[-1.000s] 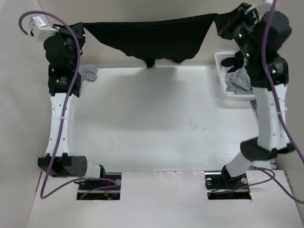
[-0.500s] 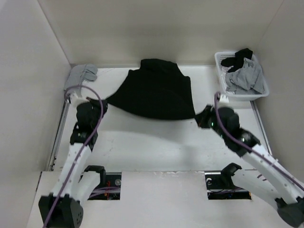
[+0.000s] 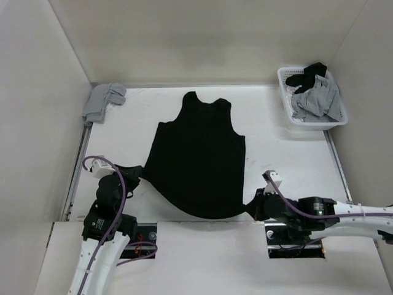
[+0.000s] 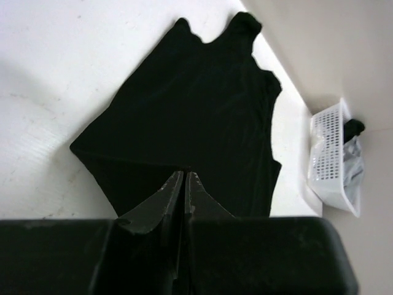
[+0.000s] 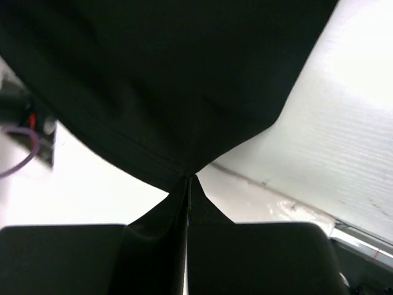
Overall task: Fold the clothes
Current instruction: Flatten the tank top out, then fold the tank top
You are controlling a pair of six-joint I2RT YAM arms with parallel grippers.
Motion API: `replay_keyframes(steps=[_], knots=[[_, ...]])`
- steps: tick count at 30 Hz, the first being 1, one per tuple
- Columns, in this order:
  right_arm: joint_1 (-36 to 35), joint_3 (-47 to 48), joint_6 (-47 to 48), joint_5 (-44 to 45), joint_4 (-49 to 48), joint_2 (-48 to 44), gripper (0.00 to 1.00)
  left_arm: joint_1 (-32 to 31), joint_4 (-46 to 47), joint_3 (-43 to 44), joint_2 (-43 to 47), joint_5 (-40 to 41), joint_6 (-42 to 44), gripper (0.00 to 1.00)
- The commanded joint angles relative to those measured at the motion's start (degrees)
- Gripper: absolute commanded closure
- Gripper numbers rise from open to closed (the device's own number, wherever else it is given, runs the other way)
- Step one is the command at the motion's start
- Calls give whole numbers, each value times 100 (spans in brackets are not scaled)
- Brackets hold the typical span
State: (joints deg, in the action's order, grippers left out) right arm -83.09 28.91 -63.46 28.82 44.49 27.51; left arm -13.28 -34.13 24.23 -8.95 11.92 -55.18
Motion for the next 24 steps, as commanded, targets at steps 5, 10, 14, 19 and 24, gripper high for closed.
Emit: replay_keyframes(steps=[5,10,14,19,24], knots=[[2286,774,1674,75,-1780,1159,100,23,1922,486,-1982,565,-28,98],[5548,1449,2760,-2289,-4007,2905,100,172,4034,1389,-4890,750,-63,98],[6668,2792,2839,-3135,-4624,4794,100,242,4555,3206,-7194,768,33,98],[7258,5032,2848,-3479,-4371,7053,100,392,4056,5834,-9621,715,385,96],[7364,7135,2585,-3445,-3948,8962,80,541,3860,7227,-10890,477,447,73]])
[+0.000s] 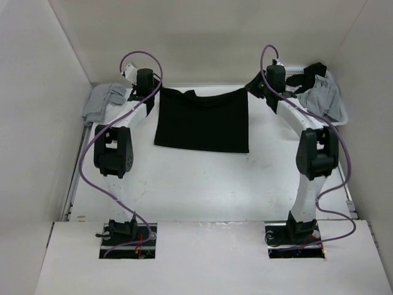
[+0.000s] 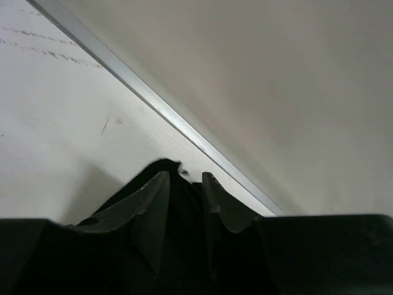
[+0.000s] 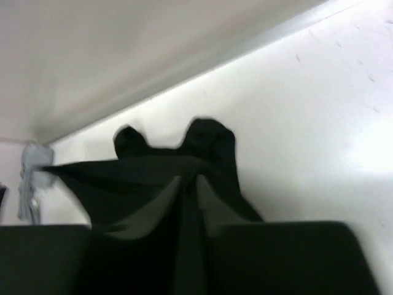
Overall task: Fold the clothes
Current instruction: Fold the tank top
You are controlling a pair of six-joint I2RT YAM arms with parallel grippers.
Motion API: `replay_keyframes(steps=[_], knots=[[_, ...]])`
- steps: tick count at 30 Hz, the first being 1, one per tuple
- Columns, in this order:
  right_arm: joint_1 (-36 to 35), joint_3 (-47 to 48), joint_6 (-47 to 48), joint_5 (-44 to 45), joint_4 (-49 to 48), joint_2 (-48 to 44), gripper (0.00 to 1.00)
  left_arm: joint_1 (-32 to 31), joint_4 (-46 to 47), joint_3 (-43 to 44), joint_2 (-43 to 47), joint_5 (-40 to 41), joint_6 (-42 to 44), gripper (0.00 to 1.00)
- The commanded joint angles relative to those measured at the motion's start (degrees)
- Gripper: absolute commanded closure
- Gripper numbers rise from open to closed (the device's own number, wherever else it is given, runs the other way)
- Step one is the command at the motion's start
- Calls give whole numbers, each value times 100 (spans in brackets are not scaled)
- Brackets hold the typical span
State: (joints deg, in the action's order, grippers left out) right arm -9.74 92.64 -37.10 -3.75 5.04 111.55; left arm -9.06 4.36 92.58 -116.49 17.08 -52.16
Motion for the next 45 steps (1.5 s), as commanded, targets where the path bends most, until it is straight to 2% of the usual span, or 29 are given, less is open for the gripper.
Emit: replay_keyframes(steps=[1,2,3,5,9,12,13,16,21,25,28,35,39,45], knots=[[20,895,-130,-188,-38,726,68,146,169,341,-172,-56,180,68],[12,887,-148,-179,-81,772,58,172,301,201,-112,-82,197,62],[11,739,-148,-170,-73,711,53,216,415,-140,63,-126,180,54],[-93,-5,-122,-65,-309,230,52,225,574,-869,484,-240,162,52],[-454,-1957,1,287,-1074,-1045,66,-20,1381,-3406,1881,-126,-83,58],[-761,-3318,-77,375,-1522,-1941,92,-223,1822,-4990,2778,14,-434,63],[-858,-3705,-139,401,-1680,-2205,97,-241,1866,-5360,3041,67,-514,64],[-1086,-4665,-227,410,-2023,-2873,98,-215,1823,-6039,3623,-46,-558,63],[-1149,-5580,-271,489,-2147,-3437,93,-48,1954,-6427,3599,-688,-672,57],[-1149,-6020,-376,463,-2314,-3675,84,84,2550,-6419,3081,-1109,-795,55],[-1096,-6223,-412,480,-2411,-3702,72,111,2728,-6279,2729,-1260,-927,56],[-920,-6486,-771,471,-2745,-3298,56,111,2754,-6050,2096,-856,-1146,67],[-920,-6539,-983,524,-2832,-3017,54,128,2807,-5997,1832,-776,-1287,80],[-885,-6390,-1211,664,-2649,-2884,52,120,2992,-6076,1778,-776,-1332,90]])
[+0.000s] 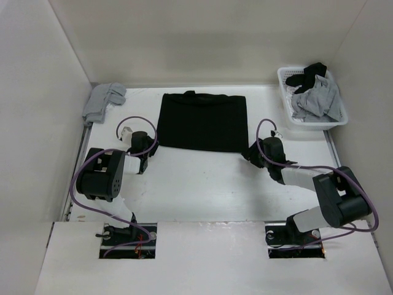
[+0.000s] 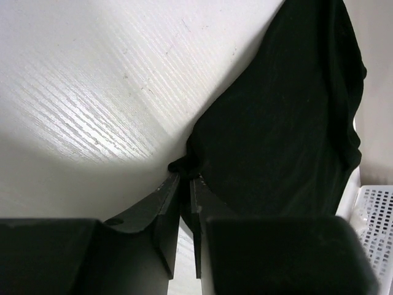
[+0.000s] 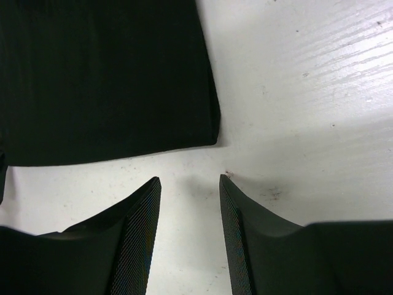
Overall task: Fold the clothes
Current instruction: Fold the tank top
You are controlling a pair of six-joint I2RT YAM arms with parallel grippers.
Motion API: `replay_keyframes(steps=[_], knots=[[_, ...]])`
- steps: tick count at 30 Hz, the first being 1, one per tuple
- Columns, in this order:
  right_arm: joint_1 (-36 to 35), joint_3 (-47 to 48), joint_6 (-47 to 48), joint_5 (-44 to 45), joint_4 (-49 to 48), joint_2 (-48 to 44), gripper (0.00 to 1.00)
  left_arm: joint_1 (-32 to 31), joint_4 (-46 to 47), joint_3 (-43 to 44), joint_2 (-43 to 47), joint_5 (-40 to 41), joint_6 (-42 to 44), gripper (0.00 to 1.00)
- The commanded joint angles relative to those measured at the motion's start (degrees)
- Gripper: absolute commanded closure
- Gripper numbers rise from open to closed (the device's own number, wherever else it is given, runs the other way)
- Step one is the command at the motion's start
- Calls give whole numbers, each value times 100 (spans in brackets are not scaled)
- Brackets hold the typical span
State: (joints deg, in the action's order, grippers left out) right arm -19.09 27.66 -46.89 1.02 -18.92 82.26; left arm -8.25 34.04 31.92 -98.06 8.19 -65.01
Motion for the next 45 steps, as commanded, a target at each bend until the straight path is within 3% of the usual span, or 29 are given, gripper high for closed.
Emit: replay_keyframes(steps=[1,14,25,27,31,36,41,45], knots=[[50,125,-293,232,-227,53,52,39,32,-28,-38,113,-47,91],[7,257,-1313,997,-604,589,57,56,129,-186,77,245,-55,97],[-90,337,-1568,1085,-1026,1117,97,83,208,-248,199,166,-47,100],[-160,328,-1472,1085,-992,899,100,83,199,-309,444,122,-38,100],[-406,152,-928,1234,-361,-425,100,74,-273,-581,1829,148,111,100],[-863,204,-190,1611,1588,-3202,100,179,-2239,-583,4931,219,708,100],[-1644,1274,285,2138,3874,-5314,100,4,-4674,435,7307,166,1086,100],[-2592,2355,488,2692,4869,-5738,100,-111,-5766,1446,7916,210,1324,100]])
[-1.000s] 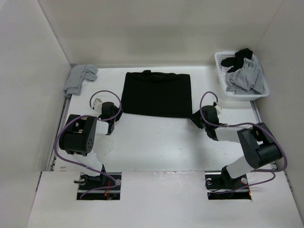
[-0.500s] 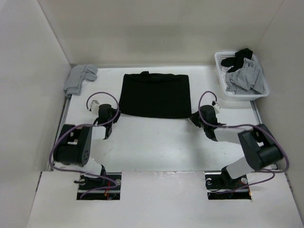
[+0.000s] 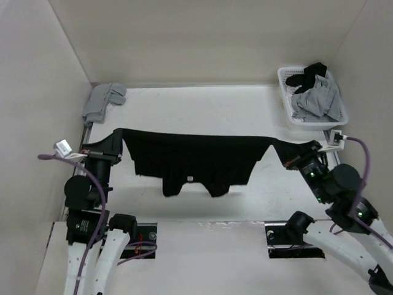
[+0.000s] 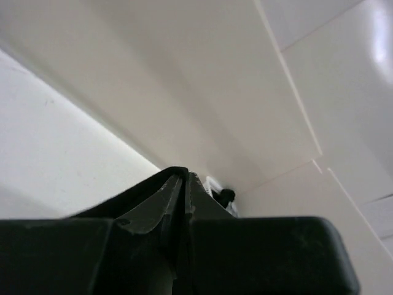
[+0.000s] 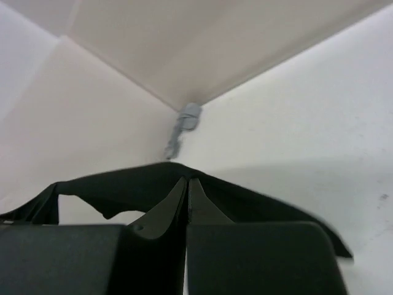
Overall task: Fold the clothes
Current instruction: Fold the tank top
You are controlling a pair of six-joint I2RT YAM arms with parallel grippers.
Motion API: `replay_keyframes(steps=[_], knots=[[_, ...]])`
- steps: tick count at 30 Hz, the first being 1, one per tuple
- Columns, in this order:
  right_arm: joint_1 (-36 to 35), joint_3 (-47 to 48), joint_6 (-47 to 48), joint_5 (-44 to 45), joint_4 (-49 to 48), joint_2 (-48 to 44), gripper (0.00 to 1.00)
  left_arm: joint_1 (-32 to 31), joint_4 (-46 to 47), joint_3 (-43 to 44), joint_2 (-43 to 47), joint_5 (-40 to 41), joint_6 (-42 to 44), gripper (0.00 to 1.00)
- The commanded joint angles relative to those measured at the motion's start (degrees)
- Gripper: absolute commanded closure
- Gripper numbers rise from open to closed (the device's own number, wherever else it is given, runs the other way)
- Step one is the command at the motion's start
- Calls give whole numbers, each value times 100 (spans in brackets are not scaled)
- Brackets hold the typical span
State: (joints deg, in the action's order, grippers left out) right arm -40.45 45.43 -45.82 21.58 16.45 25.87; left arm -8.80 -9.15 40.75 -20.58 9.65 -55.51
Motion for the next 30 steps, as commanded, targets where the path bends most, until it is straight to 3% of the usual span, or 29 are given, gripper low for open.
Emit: replay_keyframes(steps=[1,4,7,9,15,19,23,26,30], knots=[[-799,833,407,767,1491,-99,100,-56,-1554,678,186,46,391,100],[-1416,1082,521,1057,1572,40,100,-74,-1696,768,142,19,391,100],[-1541,934,688,1190,1389,479,100,-74,-1547,470,-164,54,400,100],[-1034,705,838,841,1020,927,100,-30,-1205,145,-577,20,418,100],[1629,98,716,-1962,-1193,3148,100,260,761,-279,-2964,-24,252,100],[2264,851,557,-2597,-1995,5204,100,454,1783,633,-5284,-271,-4,100],[2563,1923,522,-2783,-1988,6534,100,576,1829,1933,-7009,-515,-83,100],[2660,2145,487,-2818,-1944,6730,100,638,1811,2226,-7258,-675,-75,100],[2634,1541,495,-2730,-2057,6301,100,603,2144,1552,-6707,-605,-92,100]])
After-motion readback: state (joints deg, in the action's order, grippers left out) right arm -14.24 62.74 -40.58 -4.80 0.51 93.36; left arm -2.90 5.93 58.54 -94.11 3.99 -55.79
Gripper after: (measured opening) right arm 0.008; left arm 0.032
